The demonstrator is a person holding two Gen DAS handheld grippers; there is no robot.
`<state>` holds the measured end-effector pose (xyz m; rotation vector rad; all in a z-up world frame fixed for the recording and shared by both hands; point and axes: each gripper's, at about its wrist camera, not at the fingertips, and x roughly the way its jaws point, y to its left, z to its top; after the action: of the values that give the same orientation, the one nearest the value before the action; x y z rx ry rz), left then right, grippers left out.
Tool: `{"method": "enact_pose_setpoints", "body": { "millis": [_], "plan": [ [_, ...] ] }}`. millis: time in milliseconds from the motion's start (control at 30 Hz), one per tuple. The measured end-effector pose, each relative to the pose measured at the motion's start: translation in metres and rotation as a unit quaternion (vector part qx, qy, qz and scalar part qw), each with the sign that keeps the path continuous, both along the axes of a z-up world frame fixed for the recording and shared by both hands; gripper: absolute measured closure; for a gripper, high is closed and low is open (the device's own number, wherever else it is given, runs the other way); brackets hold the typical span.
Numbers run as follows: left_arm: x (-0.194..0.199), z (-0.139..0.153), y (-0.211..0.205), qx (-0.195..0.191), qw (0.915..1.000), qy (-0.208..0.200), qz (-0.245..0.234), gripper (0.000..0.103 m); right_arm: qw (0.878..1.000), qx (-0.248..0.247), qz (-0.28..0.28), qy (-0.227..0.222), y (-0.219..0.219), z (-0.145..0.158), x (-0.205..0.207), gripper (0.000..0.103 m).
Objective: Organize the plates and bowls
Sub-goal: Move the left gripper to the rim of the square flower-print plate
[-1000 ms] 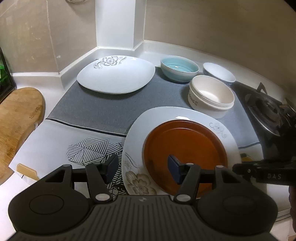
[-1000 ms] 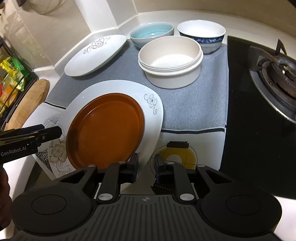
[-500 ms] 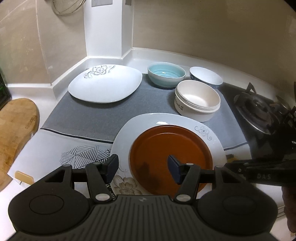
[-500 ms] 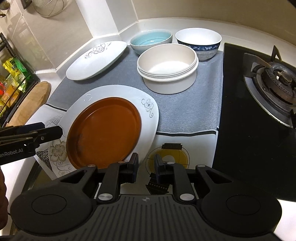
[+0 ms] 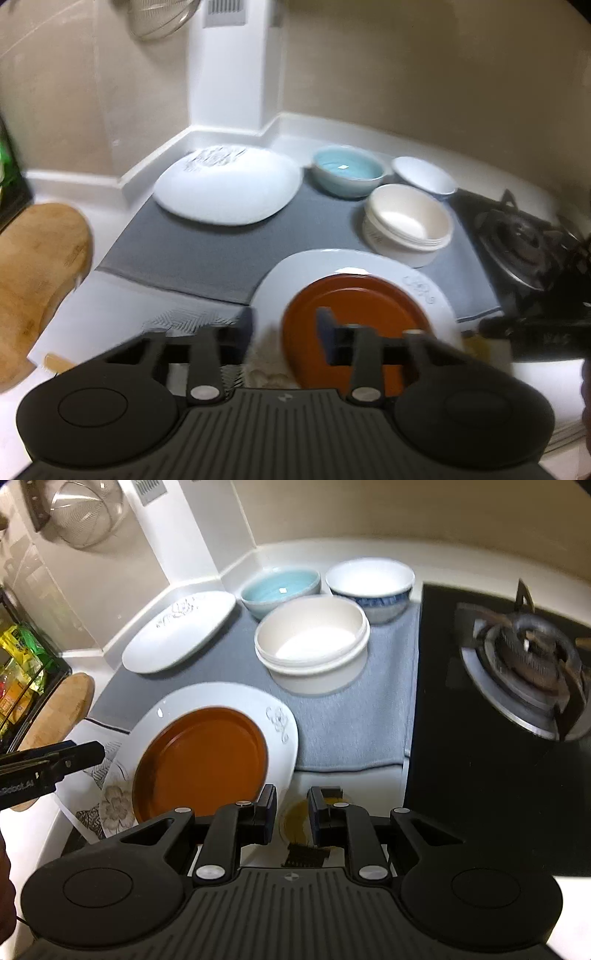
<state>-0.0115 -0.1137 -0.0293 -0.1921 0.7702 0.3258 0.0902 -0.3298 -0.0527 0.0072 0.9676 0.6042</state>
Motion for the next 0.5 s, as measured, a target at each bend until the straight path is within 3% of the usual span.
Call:
{"method": "enact_pose_setpoints", "body": {
  "millis": [100,300,367,467,500],
  "plan": [
    [-0.001,0.002,0.014,-0.001,0.9999,-0.017,-0.002,0.086,1.000,0.008,-0.017,0.000,0.002,0.005,0.005,0.083],
    [0.013,0.005,0.071,-0.015,0.9988,-0.039,0.026,0.086,0.999,0.031,-0.019,-0.031,0.026,0.027,0.012,0.083],
    [0.022,0.002,0.099,-0.051,0.9968,-0.030,0.053,0.086,0.998,0.035,-0.025,-0.040,0.037,0.033,0.016,0.083],
    [0.037,-0.001,0.131,-0.065,0.9949,-0.034,0.069,0.071,0.998,0.049,-0.040,-0.024,0.056,0.042,0.026,0.083],
    [0.041,-0.003,0.142,-0.071,0.9938,-0.030,0.080,0.061,0.998,0.048,-0.038,-0.032,0.063,0.045,0.027,0.083]
  ]
}}
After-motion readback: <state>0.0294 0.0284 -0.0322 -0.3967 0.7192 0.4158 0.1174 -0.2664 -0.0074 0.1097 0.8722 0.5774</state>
